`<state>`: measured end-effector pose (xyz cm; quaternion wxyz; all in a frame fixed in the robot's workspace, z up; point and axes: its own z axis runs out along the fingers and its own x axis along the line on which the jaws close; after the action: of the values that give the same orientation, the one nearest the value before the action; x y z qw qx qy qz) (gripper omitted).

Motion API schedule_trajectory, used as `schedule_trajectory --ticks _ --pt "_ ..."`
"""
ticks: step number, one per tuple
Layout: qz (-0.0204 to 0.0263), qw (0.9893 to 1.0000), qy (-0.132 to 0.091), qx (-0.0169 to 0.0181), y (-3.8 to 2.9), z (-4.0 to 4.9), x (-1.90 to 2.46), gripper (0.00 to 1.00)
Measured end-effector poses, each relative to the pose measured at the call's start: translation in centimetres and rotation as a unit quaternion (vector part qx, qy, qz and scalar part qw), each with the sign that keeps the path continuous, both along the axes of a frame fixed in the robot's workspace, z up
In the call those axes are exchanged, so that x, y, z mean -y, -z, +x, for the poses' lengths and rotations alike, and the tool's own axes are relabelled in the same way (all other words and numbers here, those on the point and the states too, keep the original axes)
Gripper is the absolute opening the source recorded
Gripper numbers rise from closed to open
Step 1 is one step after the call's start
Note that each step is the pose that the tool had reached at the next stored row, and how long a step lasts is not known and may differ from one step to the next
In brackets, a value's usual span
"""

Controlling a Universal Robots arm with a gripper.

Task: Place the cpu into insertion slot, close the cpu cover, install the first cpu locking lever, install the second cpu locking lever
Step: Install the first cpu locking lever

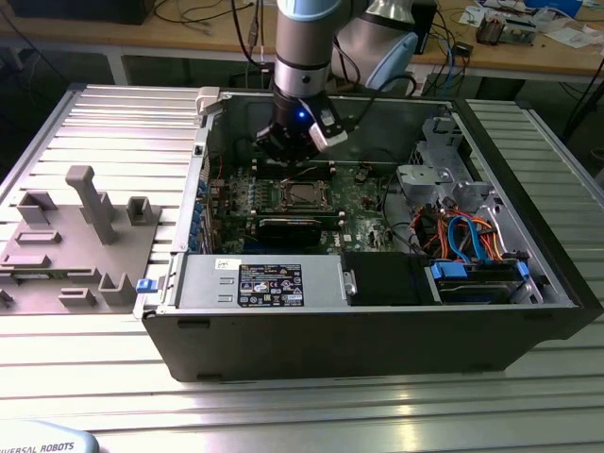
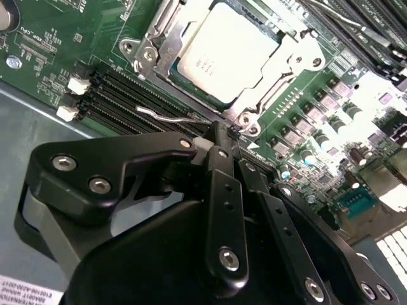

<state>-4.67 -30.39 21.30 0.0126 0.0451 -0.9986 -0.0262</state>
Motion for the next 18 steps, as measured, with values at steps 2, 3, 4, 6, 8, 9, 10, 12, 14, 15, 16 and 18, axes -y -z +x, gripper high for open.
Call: schedule_trajectory --ticks 2,3,4,6,8,9,10,12,14,15,16,18 --pt "0.0 1.0 0.0 -0.0001 0.14 0.16 0.0 0.11" --pt "0.0 1.0 0.0 -0.0002 0.21 0.25 0.0 0.11" --pt "0.0 1.0 0.0 -0.0006 0.32 0.57 0.0 0.11" --pt "0.0 1.0 -0.001 -0.0013 0.43 1.08 0.0 0.11" --pt "0.0 1.0 -0.001 -0.0018 0.52 1.47 -0.01 0.11" --pt "0.0 1.0 -0.001 -0.002 0.56 1.63 0.0 0.11" --pt "0.0 1.0 -0.001 -0.0022 0.6 1.78 0.0 0.11" --pt "0.0 1.0 -0.001 -0.0025 0.68 2.05 0.0 0.11" --pt "-0.0001 1.0 -0.001 -0.0028 0.73 2.3 0.0 0.11" --pt "-0.0001 1.0 -0.001 -0.0029 0.75 2.42 0.0 0.11" --pt "0.0 1.0 -0.001 -0.0029 0.78 2.55 0.0 0.11" --pt "0.0 1.0 -0.001 -0.003 0.82 2.78 0.0 0.11"
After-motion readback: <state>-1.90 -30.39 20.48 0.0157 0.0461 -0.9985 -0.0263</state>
